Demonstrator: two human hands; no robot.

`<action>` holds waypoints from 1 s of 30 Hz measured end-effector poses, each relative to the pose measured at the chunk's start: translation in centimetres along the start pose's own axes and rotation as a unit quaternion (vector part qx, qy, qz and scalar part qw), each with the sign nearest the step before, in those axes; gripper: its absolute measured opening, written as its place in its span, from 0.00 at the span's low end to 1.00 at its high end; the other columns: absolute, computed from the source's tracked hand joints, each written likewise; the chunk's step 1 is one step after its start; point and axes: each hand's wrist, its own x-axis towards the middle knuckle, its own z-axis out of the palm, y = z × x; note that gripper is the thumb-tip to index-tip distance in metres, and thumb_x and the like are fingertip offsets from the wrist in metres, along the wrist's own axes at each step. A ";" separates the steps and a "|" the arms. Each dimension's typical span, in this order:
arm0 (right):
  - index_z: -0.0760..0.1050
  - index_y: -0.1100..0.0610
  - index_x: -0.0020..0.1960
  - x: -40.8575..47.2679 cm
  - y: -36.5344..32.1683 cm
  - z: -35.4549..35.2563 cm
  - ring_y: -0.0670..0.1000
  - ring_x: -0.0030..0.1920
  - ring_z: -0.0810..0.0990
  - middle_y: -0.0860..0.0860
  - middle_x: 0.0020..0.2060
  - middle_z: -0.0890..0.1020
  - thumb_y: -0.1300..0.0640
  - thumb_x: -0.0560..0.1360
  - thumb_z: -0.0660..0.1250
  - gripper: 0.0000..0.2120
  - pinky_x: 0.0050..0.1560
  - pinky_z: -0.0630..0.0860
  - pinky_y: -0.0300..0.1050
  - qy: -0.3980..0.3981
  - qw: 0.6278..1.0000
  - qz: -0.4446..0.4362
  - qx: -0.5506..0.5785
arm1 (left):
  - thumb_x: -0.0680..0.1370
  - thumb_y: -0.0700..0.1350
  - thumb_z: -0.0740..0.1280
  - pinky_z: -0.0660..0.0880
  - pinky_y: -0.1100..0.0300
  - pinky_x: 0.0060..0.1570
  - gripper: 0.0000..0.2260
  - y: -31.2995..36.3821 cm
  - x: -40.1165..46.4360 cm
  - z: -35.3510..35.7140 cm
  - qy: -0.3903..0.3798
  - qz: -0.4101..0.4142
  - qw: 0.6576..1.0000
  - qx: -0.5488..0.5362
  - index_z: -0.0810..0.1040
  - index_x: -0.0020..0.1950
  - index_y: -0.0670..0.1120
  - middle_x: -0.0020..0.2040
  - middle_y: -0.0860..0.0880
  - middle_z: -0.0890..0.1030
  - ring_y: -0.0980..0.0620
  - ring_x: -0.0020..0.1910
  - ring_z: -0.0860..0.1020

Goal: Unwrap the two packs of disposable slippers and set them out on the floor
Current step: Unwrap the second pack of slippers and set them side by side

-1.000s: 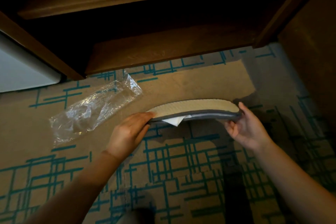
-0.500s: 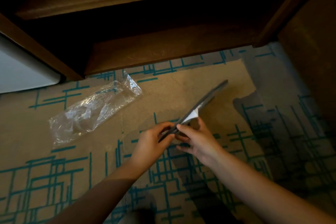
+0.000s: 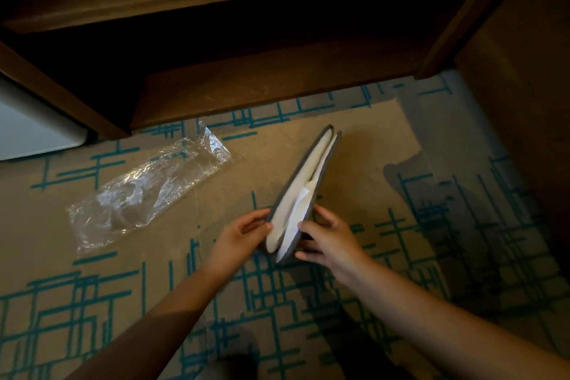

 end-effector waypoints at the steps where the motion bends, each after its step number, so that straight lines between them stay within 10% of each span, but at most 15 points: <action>1: 0.66 0.51 0.69 -0.1 -0.1 -0.4 0.55 0.52 0.81 0.53 0.51 0.79 0.61 0.75 0.66 0.24 0.41 0.82 0.45 0.009 1.000 0.007 0.001 | 0.76 0.40 0.64 0.76 0.70 0.37 0.10 -0.1 0.3 -0.3 0.034 -0.005 0.999 -0.005 0.77 0.53 0.53 0.47 0.51 0.81 0.64 0.38 0.81; 8: 0.74 0.60 0.49 -1.7 0.6 -4.4 0.55 0.46 0.81 0.60 0.48 0.80 0.64 0.75 0.63 0.04 0.37 0.81 0.42 0.111 0.993 -0.011 -0.034 | 0.76 0.41 0.65 0.76 0.70 0.30 0.10 -1.0 4.1 -3.5 0.136 -0.055 0.989 0.018 0.79 0.55 0.41 0.39 0.50 0.80 0.57 0.33 0.77; 20: 0.74 0.60 0.52 -7.7 -3.1 -9.5 0.43 0.26 0.78 0.49 0.28 0.78 0.67 0.76 0.61 0.07 0.36 0.81 0.42 0.136 0.980 -0.119 0.079 | 0.76 0.39 0.65 0.73 0.68 0.26 0.07 -0.5 6.5 5.4 -0.099 -0.082 0.980 0.152 0.80 0.51 0.41 0.31 0.51 0.81 0.61 0.24 0.74; 24: 0.73 0.58 0.43 -6.6 -1.5 -7.4 0.51 0.38 0.81 0.56 0.39 0.79 0.67 0.76 0.61 0.07 0.34 0.81 0.39 0.155 0.966 -0.128 0.165 | 0.79 0.40 0.60 0.76 0.71 0.31 0.08 -0.1 4.3 7.0 -0.155 -0.100 0.960 0.212 0.78 0.43 0.44 0.37 0.46 0.81 0.51 0.37 0.78; 27: 0.75 0.55 0.39 -5.1 0.2 -5.6 0.55 0.45 0.82 0.55 0.44 0.81 0.66 0.76 0.62 0.11 0.38 0.81 0.43 0.193 0.944 -0.118 0.239 | 0.79 0.49 0.57 0.76 0.55 0.48 0.10 2.4 3.5 5.5 -0.102 -0.147 0.984 0.029 0.75 0.47 0.47 0.44 0.46 0.80 0.48 0.45 0.77; 30: 0.75 0.54 0.41 -3.6 1.5 -3.2 0.56 0.47 0.80 0.57 0.47 0.80 0.65 0.77 0.62 0.10 0.45 0.80 0.47 0.203 0.929 -0.099 0.294 | 0.77 0.50 0.62 0.78 0.55 0.42 0.06 4.8 3.5 3.4 -0.137 -0.117 0.982 -0.060 0.76 0.49 0.51 0.42 0.49 0.82 0.50 0.41 0.79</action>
